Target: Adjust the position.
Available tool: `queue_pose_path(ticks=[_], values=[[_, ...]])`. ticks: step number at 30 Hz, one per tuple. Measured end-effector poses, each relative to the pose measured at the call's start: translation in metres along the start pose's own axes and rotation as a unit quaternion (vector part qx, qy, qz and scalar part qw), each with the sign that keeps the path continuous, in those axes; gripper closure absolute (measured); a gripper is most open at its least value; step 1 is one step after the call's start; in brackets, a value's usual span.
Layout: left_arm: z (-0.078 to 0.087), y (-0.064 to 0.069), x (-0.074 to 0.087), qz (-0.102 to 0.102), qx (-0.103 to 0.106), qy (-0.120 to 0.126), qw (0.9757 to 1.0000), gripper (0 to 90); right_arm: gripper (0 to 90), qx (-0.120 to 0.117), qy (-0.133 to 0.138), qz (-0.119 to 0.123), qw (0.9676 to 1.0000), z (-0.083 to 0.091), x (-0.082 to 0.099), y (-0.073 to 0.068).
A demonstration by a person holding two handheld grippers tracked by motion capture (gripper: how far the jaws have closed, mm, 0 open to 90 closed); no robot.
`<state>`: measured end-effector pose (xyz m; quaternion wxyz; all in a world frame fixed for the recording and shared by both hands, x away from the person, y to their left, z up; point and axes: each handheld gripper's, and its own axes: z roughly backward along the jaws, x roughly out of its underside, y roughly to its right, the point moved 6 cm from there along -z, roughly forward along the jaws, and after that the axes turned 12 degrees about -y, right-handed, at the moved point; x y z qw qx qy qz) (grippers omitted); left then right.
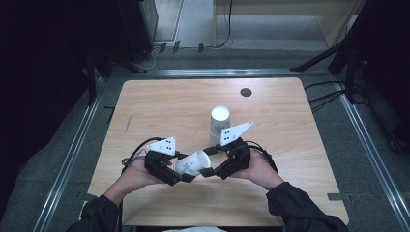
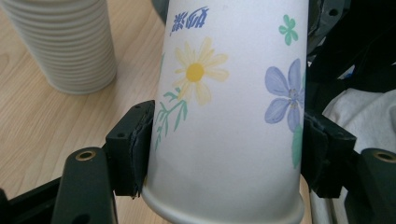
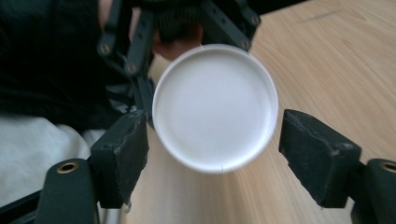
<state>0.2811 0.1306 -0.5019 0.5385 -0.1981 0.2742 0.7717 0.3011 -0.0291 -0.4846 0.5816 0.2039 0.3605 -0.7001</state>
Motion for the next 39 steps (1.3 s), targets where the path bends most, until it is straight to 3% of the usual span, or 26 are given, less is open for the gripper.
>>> queue_pose_path(ticks=[7, 11, 14, 16, 21, 22, 23, 27, 29, 32, 39], values=[[-0.010, -0.005, 0.000, 0.002, 0.011, -0.051, 0.9986, 28.9, 23.7, 0.044, -0.051, 0.009, 0.9977, -0.006, 0.017, 0.003], [-0.017, -0.008, -0.002, -0.010, 0.002, -0.076, 0.9971, 28.7, 23.7, 0.066, -0.066, 0.013, 0.9956, -0.006, 0.025, 0.004], [-0.025, -0.012, -0.001, -0.021, -0.018, -0.110, 0.9935, 28.7, 23.8, 0.077, -0.065, 0.012, 0.9949, -0.003, 0.029, 0.004], [-0.027, -0.013, -0.001, -0.023, -0.021, -0.120, 0.9923, 28.6, 23.9, 0.078, -0.067, 0.009, 0.9947, -0.003, 0.030, 0.004], [-0.040, -0.012, 0.000, -0.052, -0.046, -0.166, 0.9836, 28.5, 24.4, 0.082, -0.077, 0.014, 0.9935, -0.008, 0.036, 0.002], [-0.040, -0.012, 0.000, -0.052, -0.046, -0.166, 0.9836, 28.6, 24.4, 0.082, -0.077, 0.014, 0.9935, -0.008, 0.036, 0.002], [-0.042, -0.008, 0.000, -0.065, -0.048, -0.173, 0.9816, 28.6, 24.5, 0.082, -0.082, 0.015, 0.9931, -0.011, 0.037, 0.001], [-0.043, 0.001, -0.003, -0.073, -0.037, -0.181, 0.9801, 28.8, 24.9, 0.078, -0.094, 0.023, 0.9923, -0.016, 0.037, 0.000], [-0.044, 0.005, -0.004, -0.080, -0.035, -0.189, 0.9781, 28.9, 25.8, 0.072, -0.100, 0.028, 0.9920, -0.021, 0.037, -0.001], [-0.046, 0.008, -0.004, -0.071, -0.017, -0.202, 0.9767, 29.2, 25.8, 0.065, -0.115, 0.038, 0.9905, -0.027, 0.039, -0.004], [-0.050, 0.012, -0.004, -0.077, -0.013, -0.212, 0.9741, 29.0, 26.6, 0.056, -0.135, 0.057, 0.9876, -0.036, 0.041, -0.008]])
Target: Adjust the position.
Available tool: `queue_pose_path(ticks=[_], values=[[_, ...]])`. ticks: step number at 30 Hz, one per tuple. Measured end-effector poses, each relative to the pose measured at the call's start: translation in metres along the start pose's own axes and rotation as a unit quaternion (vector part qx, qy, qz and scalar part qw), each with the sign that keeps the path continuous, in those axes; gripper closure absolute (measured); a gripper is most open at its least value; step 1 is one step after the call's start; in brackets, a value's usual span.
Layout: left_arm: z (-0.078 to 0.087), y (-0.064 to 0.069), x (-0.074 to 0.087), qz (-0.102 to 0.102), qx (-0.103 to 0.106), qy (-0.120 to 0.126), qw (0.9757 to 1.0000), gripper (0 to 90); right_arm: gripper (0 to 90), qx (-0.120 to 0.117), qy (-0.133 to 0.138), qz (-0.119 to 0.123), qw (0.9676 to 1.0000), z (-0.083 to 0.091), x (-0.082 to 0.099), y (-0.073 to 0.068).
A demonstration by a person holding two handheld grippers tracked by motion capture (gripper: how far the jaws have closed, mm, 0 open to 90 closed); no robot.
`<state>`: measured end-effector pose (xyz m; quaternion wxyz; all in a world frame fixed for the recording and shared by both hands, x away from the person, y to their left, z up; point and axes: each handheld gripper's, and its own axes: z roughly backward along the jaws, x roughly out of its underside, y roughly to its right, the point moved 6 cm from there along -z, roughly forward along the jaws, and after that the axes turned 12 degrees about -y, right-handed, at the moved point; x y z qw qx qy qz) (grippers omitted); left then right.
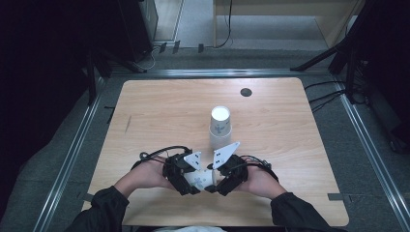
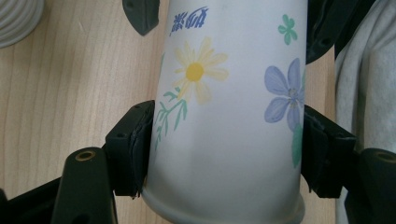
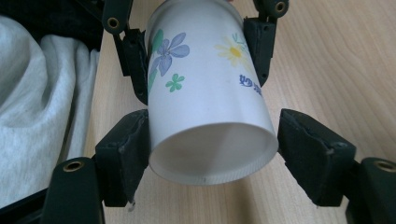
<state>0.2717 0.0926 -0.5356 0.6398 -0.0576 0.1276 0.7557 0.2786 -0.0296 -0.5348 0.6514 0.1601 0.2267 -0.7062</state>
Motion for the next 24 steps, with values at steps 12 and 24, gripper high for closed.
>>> queue_pose_path(ticks=[12, 24], values=[[-0.003, 0.000, 0.000, -0.003, 0.001, -0.005, 1.0000, 28.2, 33.8, -0.003, -0.020, 0.015, 0.9997, -0.008, 0.000, -0.004], [0.006, -0.005, -0.001, -0.001, -0.009, 0.038, 0.9993, 13.0, 34.3, 0.008, -0.002, 0.014, 0.9999, 0.002, 0.001, 0.000]])
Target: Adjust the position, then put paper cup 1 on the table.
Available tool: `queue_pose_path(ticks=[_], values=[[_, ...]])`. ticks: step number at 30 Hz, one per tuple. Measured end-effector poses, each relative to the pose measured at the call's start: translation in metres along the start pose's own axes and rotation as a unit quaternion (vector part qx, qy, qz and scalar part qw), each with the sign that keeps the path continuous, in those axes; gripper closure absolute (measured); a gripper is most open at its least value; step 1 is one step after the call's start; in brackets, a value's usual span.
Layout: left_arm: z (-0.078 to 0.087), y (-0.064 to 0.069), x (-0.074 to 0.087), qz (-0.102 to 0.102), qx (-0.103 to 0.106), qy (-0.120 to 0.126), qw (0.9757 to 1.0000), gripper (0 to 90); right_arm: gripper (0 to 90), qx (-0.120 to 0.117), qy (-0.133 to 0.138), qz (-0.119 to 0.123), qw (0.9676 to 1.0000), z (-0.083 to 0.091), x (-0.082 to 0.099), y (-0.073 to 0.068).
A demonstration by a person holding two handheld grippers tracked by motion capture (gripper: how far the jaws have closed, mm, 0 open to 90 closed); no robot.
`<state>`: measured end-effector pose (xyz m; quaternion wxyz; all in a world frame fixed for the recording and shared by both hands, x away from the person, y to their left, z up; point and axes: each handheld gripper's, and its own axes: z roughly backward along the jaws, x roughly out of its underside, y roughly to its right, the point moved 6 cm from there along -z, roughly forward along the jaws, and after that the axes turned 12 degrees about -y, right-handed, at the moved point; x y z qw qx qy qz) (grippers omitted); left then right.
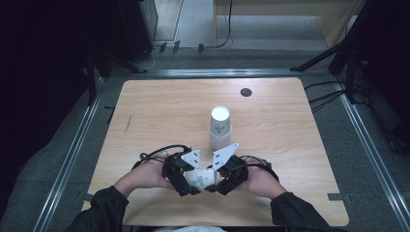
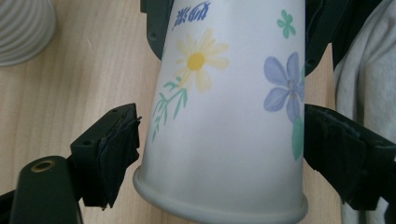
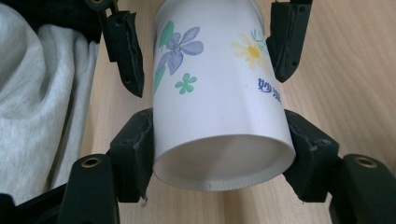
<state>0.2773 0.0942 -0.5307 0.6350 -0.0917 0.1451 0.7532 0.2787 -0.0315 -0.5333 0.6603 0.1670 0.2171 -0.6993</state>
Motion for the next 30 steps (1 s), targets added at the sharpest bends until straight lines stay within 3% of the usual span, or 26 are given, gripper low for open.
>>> queue_pose_path(ticks=[5, 6, 10, 17, 26, 30], values=[[0.007, -0.003, 0.002, 0.011, -0.003, 0.022, 0.9997, 13.1, 34.3, -0.002, 0.020, 0.000, 0.9998, 0.007, -0.001, 0.002], [0.012, -0.004, 0.004, 0.021, 0.004, 0.040, 0.9990, 13.1, 34.3, -0.002, 0.029, -0.003, 0.9996, 0.012, -0.001, 0.003], [0.019, -0.004, 0.008, 0.027, 0.006, 0.067, 0.9974, 13.2, 34.3, -0.003, 0.046, -0.006, 0.9989, 0.019, -0.004, 0.006], [0.024, -0.005, 0.015, 0.046, 0.001, 0.086, 0.9952, 13.8, 34.2, -0.018, 0.075, -0.013, 0.9969, 0.028, -0.008, 0.010], [0.041, -0.007, 0.019, 0.087, 0.027, 0.157, 0.9834, 13.8, 34.2, -0.037, 0.120, -0.018, 0.9919, 0.039, -0.017, 0.014], [0.043, -0.006, 0.019, 0.090, 0.038, 0.170, 0.9806, 14.2, 34.3, -0.043, 0.130, -0.020, 0.9903, 0.041, -0.019, 0.015]])
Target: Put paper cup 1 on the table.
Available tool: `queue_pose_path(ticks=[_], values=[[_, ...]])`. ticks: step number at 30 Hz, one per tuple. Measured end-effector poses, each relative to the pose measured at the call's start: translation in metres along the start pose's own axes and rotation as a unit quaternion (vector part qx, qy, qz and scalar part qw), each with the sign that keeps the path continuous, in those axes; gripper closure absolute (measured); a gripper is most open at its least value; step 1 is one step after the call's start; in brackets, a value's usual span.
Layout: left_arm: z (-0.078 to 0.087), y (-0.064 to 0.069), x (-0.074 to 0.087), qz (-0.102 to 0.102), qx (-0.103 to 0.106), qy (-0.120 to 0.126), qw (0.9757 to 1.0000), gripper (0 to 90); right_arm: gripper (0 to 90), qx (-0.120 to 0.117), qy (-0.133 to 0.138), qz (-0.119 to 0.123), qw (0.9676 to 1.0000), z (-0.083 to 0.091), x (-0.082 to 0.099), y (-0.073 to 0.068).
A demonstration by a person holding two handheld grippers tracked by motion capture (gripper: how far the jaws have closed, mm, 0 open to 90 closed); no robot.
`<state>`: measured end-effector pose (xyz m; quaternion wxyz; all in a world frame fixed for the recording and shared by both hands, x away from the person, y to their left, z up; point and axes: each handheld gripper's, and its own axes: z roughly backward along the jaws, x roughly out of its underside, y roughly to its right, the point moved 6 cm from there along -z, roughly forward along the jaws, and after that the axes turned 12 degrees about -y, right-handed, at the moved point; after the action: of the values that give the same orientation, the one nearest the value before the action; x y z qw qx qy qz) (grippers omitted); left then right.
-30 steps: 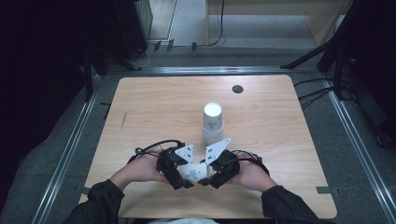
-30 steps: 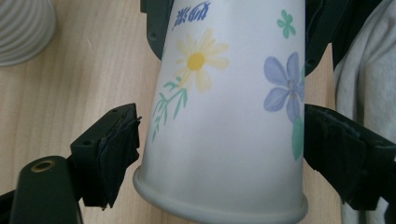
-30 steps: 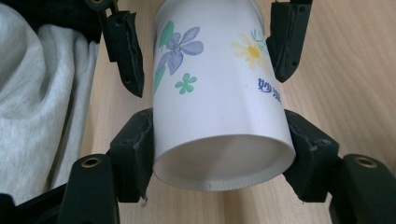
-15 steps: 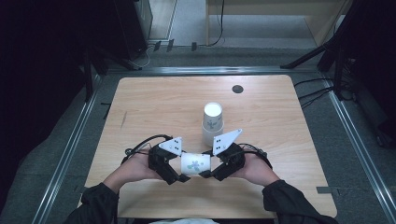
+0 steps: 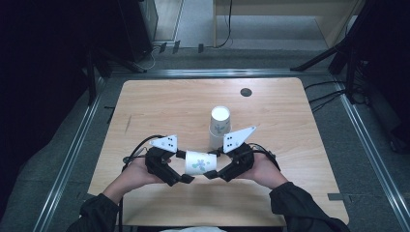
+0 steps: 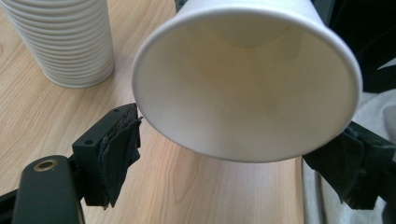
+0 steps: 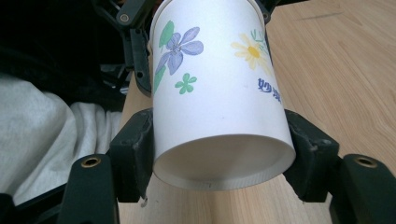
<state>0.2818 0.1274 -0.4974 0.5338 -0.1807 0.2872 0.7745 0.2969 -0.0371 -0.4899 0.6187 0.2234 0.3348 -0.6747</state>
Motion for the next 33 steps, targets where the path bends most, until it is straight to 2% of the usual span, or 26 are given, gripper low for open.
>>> queue_pose_path(ticks=[6, 10, 14, 16, 27, 30, 33], values=[[0.000, 0.004, -0.001, -0.013, 0.016, 0.007, 0.9998, 16.7, 34.2, -0.016, 0.009, -0.001, 0.9998, -0.001, -0.002, -0.001], [0.003, 0.006, -0.003, -0.016, 0.022, 0.023, 0.9994, 16.7, 34.3, -0.030, 0.012, -0.002, 0.9995, -0.003, -0.003, -0.004], [0.008, 0.006, -0.005, -0.013, 0.031, 0.041, 0.9986, 17.1, 34.3, -0.035, 0.013, -0.003, 0.9993, -0.005, -0.004, -0.005], [0.009, 0.006, -0.005, -0.012, 0.034, 0.048, 0.9982, 20.0, 34.3, -0.034, 0.011, -0.003, 0.9994, -0.006, -0.004, -0.005], [0.009, 0.005, -0.005, -0.006, 0.035, 0.043, 0.9985, 24.7, 34.2, -0.042, 0.011, -0.012, 0.9990, -0.007, -0.003, -0.004], [0.009, 0.005, -0.004, -0.006, 0.033, 0.039, 0.9987, 24.9, 26.7, -0.040, 0.006, -0.018, 0.9990, -0.009, -0.002, -0.004], [0.010, 0.003, -0.003, -0.003, 0.027, 0.032, 0.9991, 24.9, 22.7, -0.026, -0.010, -0.020, 0.9994, -0.011, -0.001, -0.002]])
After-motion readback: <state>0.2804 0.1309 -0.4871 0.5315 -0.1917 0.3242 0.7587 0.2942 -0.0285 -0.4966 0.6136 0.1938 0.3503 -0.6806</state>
